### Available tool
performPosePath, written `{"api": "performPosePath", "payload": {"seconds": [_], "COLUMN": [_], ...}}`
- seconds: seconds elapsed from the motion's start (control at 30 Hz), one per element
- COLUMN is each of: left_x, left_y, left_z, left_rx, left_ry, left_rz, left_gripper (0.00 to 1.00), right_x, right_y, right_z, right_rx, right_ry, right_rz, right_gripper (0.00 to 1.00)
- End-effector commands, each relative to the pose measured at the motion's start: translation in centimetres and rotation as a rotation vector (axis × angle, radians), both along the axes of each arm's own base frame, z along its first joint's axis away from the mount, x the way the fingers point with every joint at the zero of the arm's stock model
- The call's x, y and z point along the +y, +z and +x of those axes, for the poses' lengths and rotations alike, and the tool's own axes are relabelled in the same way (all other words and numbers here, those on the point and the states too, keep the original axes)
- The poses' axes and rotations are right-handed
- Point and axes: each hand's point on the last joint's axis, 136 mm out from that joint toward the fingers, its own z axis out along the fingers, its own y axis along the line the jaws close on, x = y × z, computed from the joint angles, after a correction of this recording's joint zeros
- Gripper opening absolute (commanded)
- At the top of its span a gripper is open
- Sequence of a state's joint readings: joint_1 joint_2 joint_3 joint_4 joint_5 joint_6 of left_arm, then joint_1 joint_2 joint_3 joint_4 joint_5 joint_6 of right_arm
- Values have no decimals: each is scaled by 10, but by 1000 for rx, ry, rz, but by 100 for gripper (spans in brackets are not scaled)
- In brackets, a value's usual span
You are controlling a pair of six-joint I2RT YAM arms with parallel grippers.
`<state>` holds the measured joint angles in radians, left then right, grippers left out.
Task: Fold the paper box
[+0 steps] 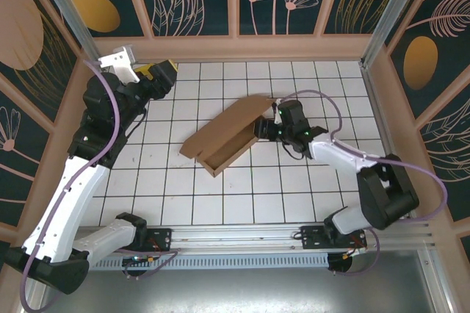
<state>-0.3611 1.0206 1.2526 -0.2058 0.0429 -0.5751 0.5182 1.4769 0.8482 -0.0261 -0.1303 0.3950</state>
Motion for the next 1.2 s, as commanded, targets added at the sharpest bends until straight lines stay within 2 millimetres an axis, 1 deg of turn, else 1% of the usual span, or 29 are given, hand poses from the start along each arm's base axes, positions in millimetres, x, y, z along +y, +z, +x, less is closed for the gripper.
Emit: {"api": "performPosePath", "payload": {"seconds": [0.0, 0.1, 0.17, 0.2, 0.23, 0.33, 0.4, 0.47, 0.53, 0.6, 0.63, 0.7, 0.77, 0.83, 0.87, 1.0, 1.03, 1.17], "left_x": [-1, 1, 5, 6, 8, 10, 10, 10, 12, 11, 10, 7, 2, -4, -6, -10, -10, -16], "left_y": [-1, -11, -17, -18, -19, -20, -19, -17, -15, -14, -12, -9, -9, -16, -20, -28, -28, -32], "left_z": [-3, -5, -6, -7, -7, -8, -8, -8, -7, -6, -7, -9, -12, -13, -13, -13, -12, -10], "left_rx": [-16, 4, 17, 17, 18, 17, 16, 11, 7, 7, 8, 8, 15, 33, 45, 60, 60, 74], "left_ry": [-6, -5, 12, 20, 28, 35, 35, 40, 47, 46, 41, 19, -14, -47, -60, -77, -81, -105], "left_rz": [12, 35, 56, 63, 68, 71, 68, 60, 57, 57, 55, 50, 44, 42, 43, 34, 31, 23], "left_gripper": [67, 68, 68, 68, 69, 69, 69, 69, 69, 69, 69, 69, 68, 67, 66, 65, 65, 65], "right_x": [6, 28, 49, 54, 70, 94, 116, 141, 155, 161, 160, 154, 140, 123, 113, 80, 75, 68], "right_y": [13, 26, 45, 54, 63, 68, 69, 64, 55, 52, 53, 61, 67, 69, 64, 31, 21, -5], "right_z": [44, 62, 67, 72, 71, 80, 81, 81, 89, 102, 108, 114, 115, 117, 118, 127, 129, 135], "right_rx": [-167, -188, -209, -219, -224, -172, -149, -135, -125, -127, -133, -160, -200, -243, -255, -235, -222, -210], "right_ry": [43, 88, 137, 148, 178, 188, 231, 279, 285, 275, 262, 249, 237, 228, 222, 214, 216, 232], "right_rz": [-160, -125, -67, -52, -39, -31, -7, -19, -78, -129, -143, -133, -135, -173, -215, -369, -392, -455], "right_gripper": [61, 61, 62, 61, 61, 59, 59, 59, 60, 60, 60, 62, 70, 78, 81, 82, 83, 83]}}
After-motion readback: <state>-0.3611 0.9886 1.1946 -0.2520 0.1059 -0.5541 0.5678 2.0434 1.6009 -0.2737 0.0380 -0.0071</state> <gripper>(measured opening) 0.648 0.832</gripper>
